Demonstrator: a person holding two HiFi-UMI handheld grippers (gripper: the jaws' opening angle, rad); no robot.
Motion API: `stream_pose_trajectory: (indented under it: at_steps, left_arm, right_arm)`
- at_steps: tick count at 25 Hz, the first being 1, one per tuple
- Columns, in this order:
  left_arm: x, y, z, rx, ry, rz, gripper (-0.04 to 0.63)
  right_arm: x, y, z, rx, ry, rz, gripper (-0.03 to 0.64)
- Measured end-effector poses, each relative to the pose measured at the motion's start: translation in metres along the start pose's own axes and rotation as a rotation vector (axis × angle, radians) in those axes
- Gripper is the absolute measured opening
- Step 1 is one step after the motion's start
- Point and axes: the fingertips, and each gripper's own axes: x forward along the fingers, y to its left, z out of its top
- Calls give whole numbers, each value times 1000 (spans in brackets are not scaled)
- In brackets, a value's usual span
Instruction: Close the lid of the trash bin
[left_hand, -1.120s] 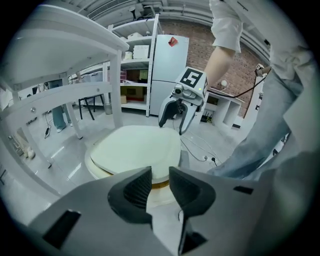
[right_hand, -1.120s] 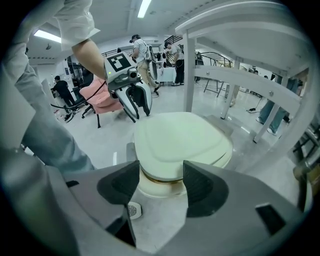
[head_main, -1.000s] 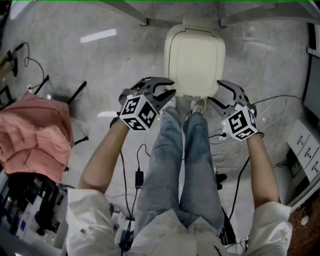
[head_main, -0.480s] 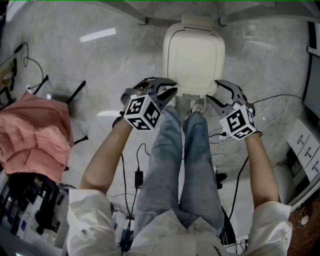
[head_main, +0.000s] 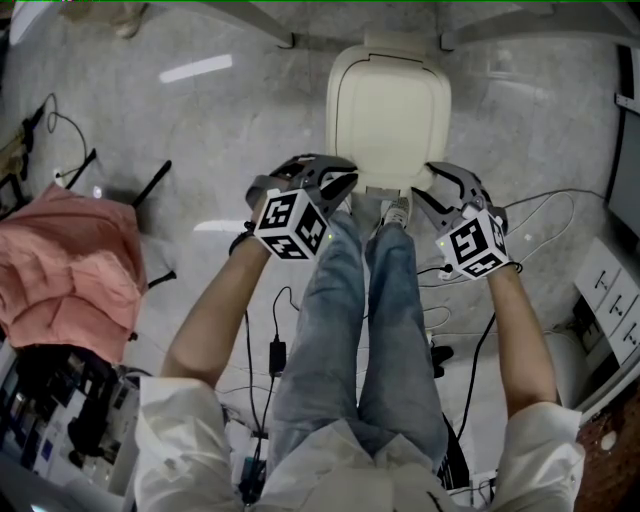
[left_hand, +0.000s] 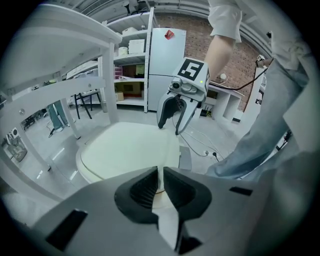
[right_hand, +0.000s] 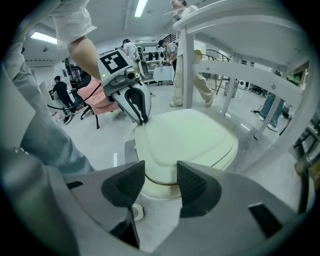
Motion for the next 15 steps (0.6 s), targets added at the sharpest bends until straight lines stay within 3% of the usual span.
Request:
stream_pose_trajectory:
  at_steps: [15]
  left_arm:
    - [5, 1, -1, -16, 13, 0, 49]
  right_arm:
    - [6, -5, 3, 54, -7, -24, 146]
